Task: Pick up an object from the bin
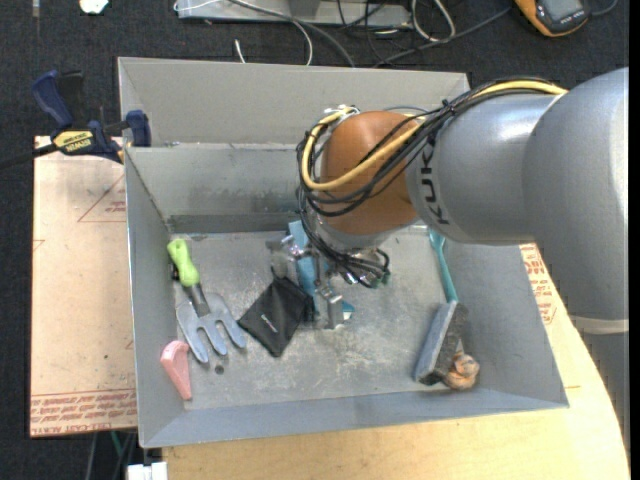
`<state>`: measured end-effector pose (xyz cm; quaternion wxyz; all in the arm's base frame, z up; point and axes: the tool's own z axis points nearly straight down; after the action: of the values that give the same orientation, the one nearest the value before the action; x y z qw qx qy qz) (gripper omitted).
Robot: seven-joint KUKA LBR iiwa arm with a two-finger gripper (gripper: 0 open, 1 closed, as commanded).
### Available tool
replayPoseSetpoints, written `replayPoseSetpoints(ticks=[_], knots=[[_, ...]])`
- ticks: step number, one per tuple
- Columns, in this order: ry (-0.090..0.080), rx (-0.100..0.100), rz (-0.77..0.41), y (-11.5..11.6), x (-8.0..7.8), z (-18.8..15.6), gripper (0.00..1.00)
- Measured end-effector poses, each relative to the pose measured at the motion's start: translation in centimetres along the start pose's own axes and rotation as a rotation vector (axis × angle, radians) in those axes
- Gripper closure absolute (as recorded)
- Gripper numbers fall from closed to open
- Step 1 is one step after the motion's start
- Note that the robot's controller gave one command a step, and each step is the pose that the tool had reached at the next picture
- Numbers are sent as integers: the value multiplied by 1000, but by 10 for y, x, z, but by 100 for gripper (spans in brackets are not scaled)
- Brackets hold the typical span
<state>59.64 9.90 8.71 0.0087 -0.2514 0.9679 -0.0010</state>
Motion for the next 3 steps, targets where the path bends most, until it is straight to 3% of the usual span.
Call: replayPoseSetpoints(ticks=[1,2,3], knots=[[-3,0,-97,6,-7,2,0],[11,-6,134,10,-2,7,100],[11,-6,135,10,-2,7,100]])
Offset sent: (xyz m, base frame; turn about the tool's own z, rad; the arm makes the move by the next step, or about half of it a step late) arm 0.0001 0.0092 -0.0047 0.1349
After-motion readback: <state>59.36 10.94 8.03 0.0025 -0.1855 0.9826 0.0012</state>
